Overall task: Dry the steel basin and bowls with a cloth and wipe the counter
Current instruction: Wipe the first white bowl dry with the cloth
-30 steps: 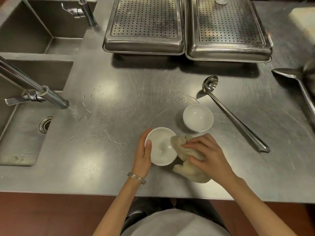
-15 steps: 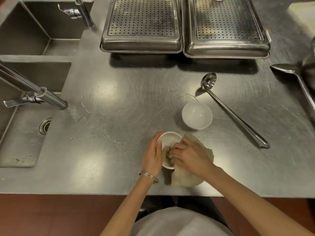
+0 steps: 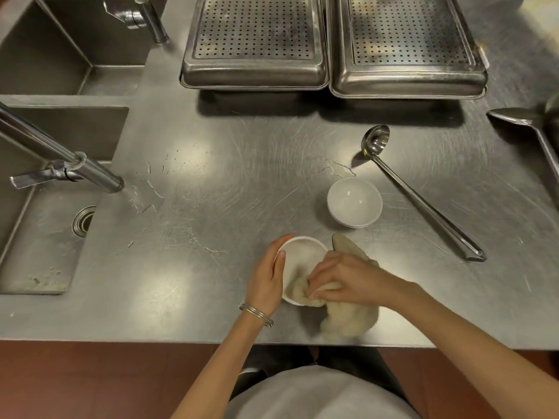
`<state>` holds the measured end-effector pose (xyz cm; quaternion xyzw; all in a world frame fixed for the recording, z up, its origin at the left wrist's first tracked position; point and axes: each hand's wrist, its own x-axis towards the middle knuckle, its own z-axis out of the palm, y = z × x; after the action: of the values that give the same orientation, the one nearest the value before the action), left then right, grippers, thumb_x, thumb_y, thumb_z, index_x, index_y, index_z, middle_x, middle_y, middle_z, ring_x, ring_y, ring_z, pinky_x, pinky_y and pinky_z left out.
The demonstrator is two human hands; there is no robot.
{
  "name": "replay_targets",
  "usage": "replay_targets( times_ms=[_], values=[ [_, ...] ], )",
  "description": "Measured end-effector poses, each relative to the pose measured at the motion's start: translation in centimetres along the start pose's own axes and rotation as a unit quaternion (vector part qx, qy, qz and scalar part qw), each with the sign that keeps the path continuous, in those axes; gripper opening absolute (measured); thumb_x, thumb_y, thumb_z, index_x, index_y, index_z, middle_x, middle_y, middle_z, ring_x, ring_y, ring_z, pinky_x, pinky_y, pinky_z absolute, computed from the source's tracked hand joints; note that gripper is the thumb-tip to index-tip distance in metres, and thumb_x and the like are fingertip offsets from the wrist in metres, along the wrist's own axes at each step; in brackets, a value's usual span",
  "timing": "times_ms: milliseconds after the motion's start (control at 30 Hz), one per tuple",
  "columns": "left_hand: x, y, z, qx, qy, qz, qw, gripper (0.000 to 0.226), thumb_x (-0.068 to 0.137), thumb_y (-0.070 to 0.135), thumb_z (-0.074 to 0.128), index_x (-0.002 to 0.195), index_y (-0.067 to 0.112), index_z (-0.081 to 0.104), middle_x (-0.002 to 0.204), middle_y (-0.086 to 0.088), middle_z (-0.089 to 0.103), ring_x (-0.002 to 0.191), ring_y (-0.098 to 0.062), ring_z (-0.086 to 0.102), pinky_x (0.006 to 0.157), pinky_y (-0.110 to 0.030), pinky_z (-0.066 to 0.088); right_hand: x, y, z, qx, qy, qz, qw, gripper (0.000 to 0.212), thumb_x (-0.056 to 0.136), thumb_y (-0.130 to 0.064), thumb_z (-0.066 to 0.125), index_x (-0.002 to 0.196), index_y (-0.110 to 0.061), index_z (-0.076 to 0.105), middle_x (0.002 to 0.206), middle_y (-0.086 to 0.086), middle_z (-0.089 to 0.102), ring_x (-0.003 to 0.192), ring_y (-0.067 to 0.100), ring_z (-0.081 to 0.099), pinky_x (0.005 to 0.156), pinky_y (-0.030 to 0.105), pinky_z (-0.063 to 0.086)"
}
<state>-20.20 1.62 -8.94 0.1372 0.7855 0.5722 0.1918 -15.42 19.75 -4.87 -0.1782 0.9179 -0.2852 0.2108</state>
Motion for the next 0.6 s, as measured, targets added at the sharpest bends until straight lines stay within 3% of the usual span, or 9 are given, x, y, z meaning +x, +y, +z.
replay_targets(
  times_ms=[100, 200, 300, 400, 433, 500, 533, 600],
  values=[
    [0.5, 0.6, -0.3, -0.056, 0.023, -0.008, 0.998, 0.030, 0.094, 0.028, 0.032, 0.118, 0.042, 0.044, 0.121, 0.024, 0.050, 0.110, 0.013, 0.047, 0.088, -0.004, 0.036, -1.0, 0.7, -1.6, -0.040, 0.151, -0.014, 0.988, 0.025, 0.076, -0.038, 0.055, 0.084, -0.025, 0.074, 0.087, -0.009, 0.070, 0.078, 0.011, 0.055, 0.072, 0.021, 0.043],
    [0.7, 0.9, -0.4, -0.105, 0.055, -0.009, 0.993, 0.027, 0.097, 0.024, 0.034, 0.120, 0.033, 0.045, 0.120, 0.019, 0.049, 0.106, 0.015, 0.047, 0.085, -0.002, 0.036, -0.4, 0.2, -1.4, -0.038, 0.306, 0.042, 0.950, 0.028, 0.080, -0.037, 0.055, 0.092, -0.020, 0.074, 0.095, -0.006, 0.068, 0.083, 0.012, 0.049, 0.074, 0.021, 0.044],
    [0.7, 1.5, 0.4, -0.106, 0.106, 0.005, 0.989, 0.029, 0.094, 0.027, 0.034, 0.121, 0.032, 0.044, 0.119, 0.020, 0.049, 0.107, 0.013, 0.048, 0.089, -0.006, 0.038, 1.5, -0.7, 0.9, -0.134, 0.293, 0.108, 0.941, 0.041, 0.080, -0.044, 0.047, 0.107, -0.021, 0.068, 0.112, -0.007, 0.059, 0.084, 0.024, 0.055, 0.065, 0.027, 0.051],
    [1.7, 2.0, 1.0, -0.071, 0.148, 0.020, 0.986, 0.029, 0.094, 0.030, 0.034, 0.119, 0.041, 0.042, 0.121, 0.023, 0.048, 0.112, 0.008, 0.047, 0.094, -0.012, 0.039, 2.5, -1.8, 2.4, -0.174, 0.258, 0.171, 0.935, 0.040, 0.076, -0.027, 0.069, 0.114, -0.017, 0.065, 0.121, -0.001, 0.060, 0.082, 0.038, 0.062, 0.064, 0.037, 0.054],
    [2.1, 2.1, 1.1, -0.061, 0.154, 0.025, 0.986, 0.029, 0.094, 0.030, 0.034, 0.120, 0.042, 0.042, 0.122, 0.024, 0.048, 0.113, 0.007, 0.046, 0.096, -0.013, 0.039, 2.7, -1.9, 2.5, -0.169, 0.254, 0.188, 0.934, 0.043, 0.073, -0.019, 0.073, 0.115, -0.017, 0.065, 0.122, 0.001, 0.061, 0.091, 0.037, 0.064, 0.069, 0.042, 0.055],
    [2.8, 2.3, 1.1, -0.056, 0.159, 0.032, 0.985, 0.030, 0.095, 0.028, 0.033, 0.120, 0.042, 0.042, 0.122, 0.026, 0.047, 0.114, 0.009, 0.045, 0.096, -0.012, 0.038, 2.9, -2.3, 2.1, -0.106, 0.233, 0.196, 0.947, 0.040, 0.082, -0.010, 0.062, 0.121, -0.016, 0.061, 0.128, 0.005, 0.057, 0.111, 0.032, 0.057, 0.088, 0.048, 0.047],
    [3.0, 2.3, 1.1, -0.055, 0.159, 0.033, 0.985, 0.030, 0.096, 0.027, 0.032, 0.120, 0.041, 0.042, 0.122, 0.026, 0.047, 0.114, 0.011, 0.045, 0.096, -0.011, 0.037, 2.8, -2.5, 1.8, -0.069, 0.219, 0.188, 0.955, 0.037, 0.086, -0.009, 0.055, 0.122, -0.016, 0.060, 0.128, 0.004, 0.056, 0.115, 0.031, 0.052, 0.092, 0.046, 0.042],
    [3.4, 2.2, 1.1, -0.051, 0.154, 0.034, 0.986, 0.029, 0.097, 0.025, 0.032, 0.121, 0.037, 0.044, 0.122, 0.025, 0.048, 0.113, 0.013, 0.044, 0.095, -0.008, 0.035, 2.8, -2.1, 1.6, -0.053, 0.213, 0.161, 0.962, 0.033, 0.089, -0.012, 0.050, 0.119, -0.019, 0.062, 0.124, -0.001, 0.058, 0.107, 0.025, 0.047, 0.087, 0.035, 0.038]
  ],
)
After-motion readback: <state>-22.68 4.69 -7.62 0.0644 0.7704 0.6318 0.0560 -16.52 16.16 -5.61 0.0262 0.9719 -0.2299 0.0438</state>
